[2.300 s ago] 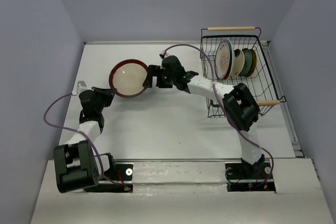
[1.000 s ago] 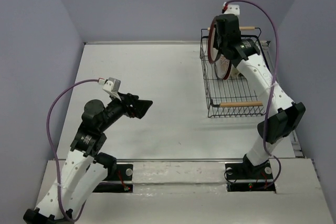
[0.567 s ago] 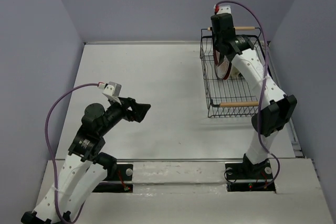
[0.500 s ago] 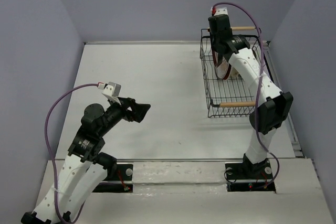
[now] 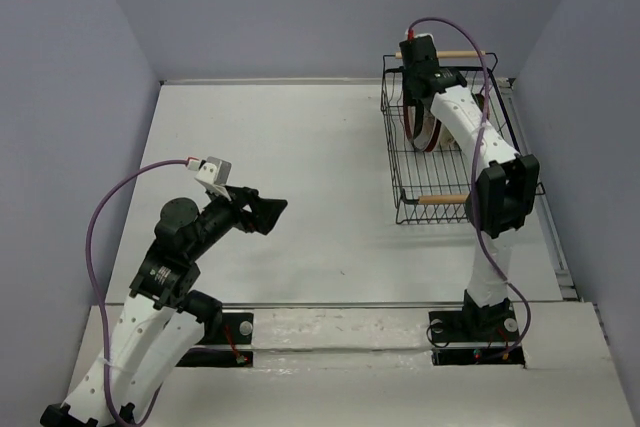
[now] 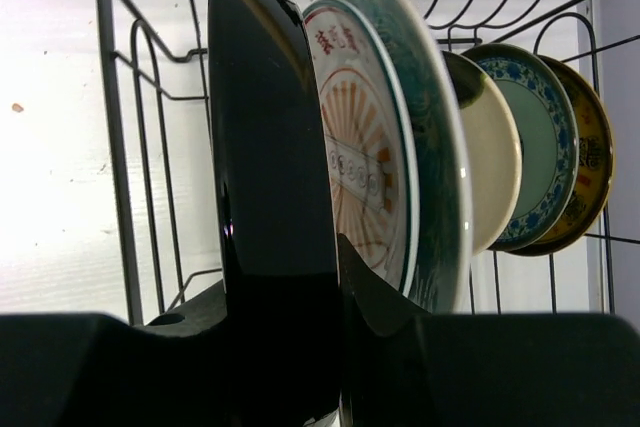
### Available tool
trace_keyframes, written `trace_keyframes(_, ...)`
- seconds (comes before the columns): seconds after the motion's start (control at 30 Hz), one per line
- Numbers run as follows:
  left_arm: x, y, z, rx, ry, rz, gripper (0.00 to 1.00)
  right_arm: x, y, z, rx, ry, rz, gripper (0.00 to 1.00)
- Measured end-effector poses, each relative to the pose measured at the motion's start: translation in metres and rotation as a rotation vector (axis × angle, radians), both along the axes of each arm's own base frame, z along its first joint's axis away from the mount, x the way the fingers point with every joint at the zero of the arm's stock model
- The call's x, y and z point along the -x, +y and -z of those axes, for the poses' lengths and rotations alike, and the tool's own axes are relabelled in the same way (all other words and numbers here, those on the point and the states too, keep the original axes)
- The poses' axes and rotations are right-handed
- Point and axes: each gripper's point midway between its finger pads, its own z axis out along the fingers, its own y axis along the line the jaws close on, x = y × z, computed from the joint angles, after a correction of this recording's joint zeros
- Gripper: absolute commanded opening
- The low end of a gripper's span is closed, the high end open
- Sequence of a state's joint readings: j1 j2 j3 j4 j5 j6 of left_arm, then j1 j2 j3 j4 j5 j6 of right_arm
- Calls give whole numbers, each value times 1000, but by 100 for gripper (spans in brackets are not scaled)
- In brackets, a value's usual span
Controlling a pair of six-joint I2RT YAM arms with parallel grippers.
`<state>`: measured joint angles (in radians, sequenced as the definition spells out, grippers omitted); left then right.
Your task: Load the plates into the dish rack
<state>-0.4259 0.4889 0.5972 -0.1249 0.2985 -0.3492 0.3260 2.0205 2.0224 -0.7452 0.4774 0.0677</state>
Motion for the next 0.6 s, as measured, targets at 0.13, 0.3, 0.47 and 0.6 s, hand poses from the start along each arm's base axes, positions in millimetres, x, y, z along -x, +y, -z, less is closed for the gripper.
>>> trace_keyframes(0.13, 0, 0, 0, 1, -2, -1, 99, -6, -9, -2, -18, -19, 23, 7)
trace_keyframes(0.3, 0, 0, 0, 1, -1, -1, 99, -9, -6, 4, -37, -14, 17, 7)
trace_keyframes(0.47, 0, 0, 0, 0, 0, -1, 99, -16, 0, 22, -49, 5, 10, 7)
trace_keyframes(0.6, 0, 0, 0, 0, 0, -1, 99, -20, 6, 36, -70, 26, 1, 7)
